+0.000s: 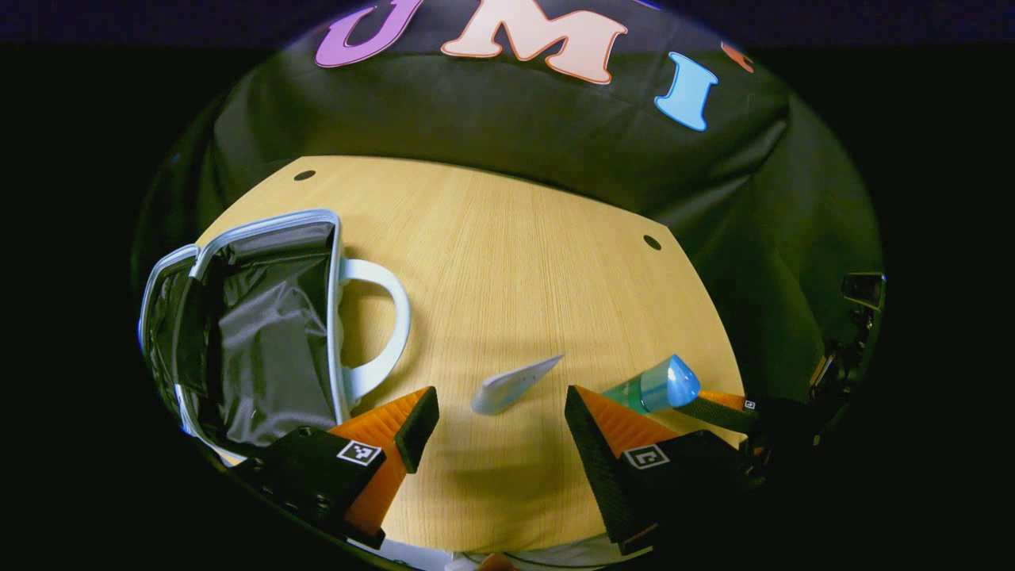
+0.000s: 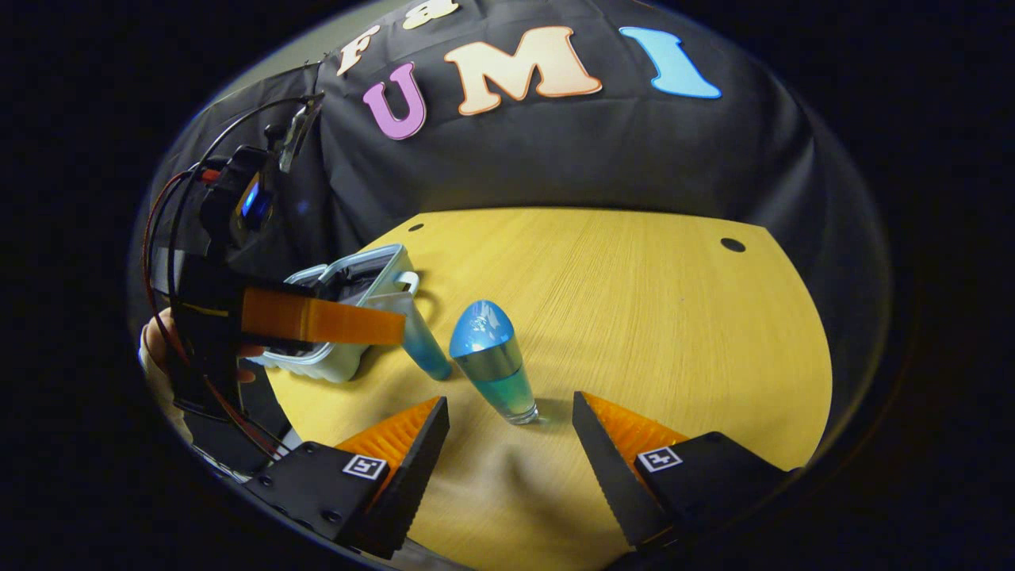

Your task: First open the suitcase, pack the skin care products into it, and then close the suitcase.

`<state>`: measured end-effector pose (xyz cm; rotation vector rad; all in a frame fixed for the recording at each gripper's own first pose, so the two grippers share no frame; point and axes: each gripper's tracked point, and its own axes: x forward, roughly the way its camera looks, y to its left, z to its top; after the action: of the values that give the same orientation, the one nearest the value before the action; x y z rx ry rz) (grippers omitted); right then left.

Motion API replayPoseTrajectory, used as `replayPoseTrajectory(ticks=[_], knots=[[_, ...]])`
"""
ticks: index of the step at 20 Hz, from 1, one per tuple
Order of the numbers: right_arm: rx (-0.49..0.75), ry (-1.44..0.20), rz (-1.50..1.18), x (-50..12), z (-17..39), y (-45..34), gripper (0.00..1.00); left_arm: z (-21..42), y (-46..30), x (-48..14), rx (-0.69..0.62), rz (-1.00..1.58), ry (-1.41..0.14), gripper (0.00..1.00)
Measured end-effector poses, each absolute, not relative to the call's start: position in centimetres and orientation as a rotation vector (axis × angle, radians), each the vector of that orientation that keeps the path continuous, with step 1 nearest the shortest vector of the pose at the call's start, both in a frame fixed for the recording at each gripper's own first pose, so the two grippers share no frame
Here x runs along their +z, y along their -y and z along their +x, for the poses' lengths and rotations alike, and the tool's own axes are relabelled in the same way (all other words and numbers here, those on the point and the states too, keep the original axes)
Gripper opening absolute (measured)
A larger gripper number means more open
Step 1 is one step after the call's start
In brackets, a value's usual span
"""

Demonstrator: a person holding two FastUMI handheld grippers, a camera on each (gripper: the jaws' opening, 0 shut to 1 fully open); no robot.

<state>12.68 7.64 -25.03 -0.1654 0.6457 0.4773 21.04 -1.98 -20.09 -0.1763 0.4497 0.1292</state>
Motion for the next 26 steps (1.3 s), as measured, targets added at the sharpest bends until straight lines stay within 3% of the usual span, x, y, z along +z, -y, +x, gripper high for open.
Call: replayPoseTrajectory(ticks=[7, 11, 13, 14, 15, 16, 19, 20, 22, 23, 24, 25, 26], knots=[[0.528, -0.680, -0.124, -27.5, 15.8, -8.4, 0.98, 24.4, 1.0, -23.7, 0.190, -0.239, -0.424, 0.95], [0.546, -0.696, -0.118, -28.6, 16.3, -8.7, 0.98, 25.8, 1.0, -24.1, 0.172, -0.284, -0.371, 0.83], [0.555, -0.707, -0.111, -29.0, 16.3, -8.9, 0.94, 26.1, 0.7, -24.5, 0.182, -0.281, -0.371, 0.69], [0.560, -0.712, -0.109, -29.3, 16.3, -9.0, 0.94, 26.3, 0.5, -24.6, 0.184, -0.272, -0.374, 0.58], [0.564, -0.718, -0.110, -29.6, 16.3, -9.1, 0.98, 26.5, 0.5, -24.7, 0.178, -0.266, -0.368, 0.58], [0.567, -0.722, -0.110, -29.8, 16.4, -9.3, 0.98, 26.6, 0.6, -24.7, 0.168, -0.274, -0.365, 0.47], [0.583, -0.719, -0.100, -30.1, 16.5, -10.2, 0.98, 26.6, 0.3, -24.4, 0.170, -0.304, -0.340, 0.45], [0.589, -0.712, -0.098, -30.0, 16.6, -10.5, 0.98, 26.5, 0.2, -24.1, 0.172, -0.303, -0.330, 0.40], [0.583, -0.693, -0.109, -30.4, 17.2, -10.7, 0.95, 26.2, 0.2, -23.4, 0.171, -0.312, -0.319, 0.39], [0.574, -0.690, -0.113, -30.6, 17.6, -10.8, 0.84, 26.1, 0.3, -22.8, 0.169, -0.319, -0.317, 0.39], [0.571, -0.689, -0.106, -30.7, 17.5, -10.9, 0.87, 25.6, 0.3, -22.3, 0.173, -0.325, -0.316, 0.39], [0.565, -0.687, -0.098, -30.5, 17.7, -11.1, 0.74, 25.4, 0.3, -21.6, 0.174, -0.326, -0.312, 0.39], [0.555, -0.689, -0.086, -30.7, 18.0, -11.4, 0.72, 24.9, 0.2, -20.8, 0.180, -0.325, -0.310, 0.39]])
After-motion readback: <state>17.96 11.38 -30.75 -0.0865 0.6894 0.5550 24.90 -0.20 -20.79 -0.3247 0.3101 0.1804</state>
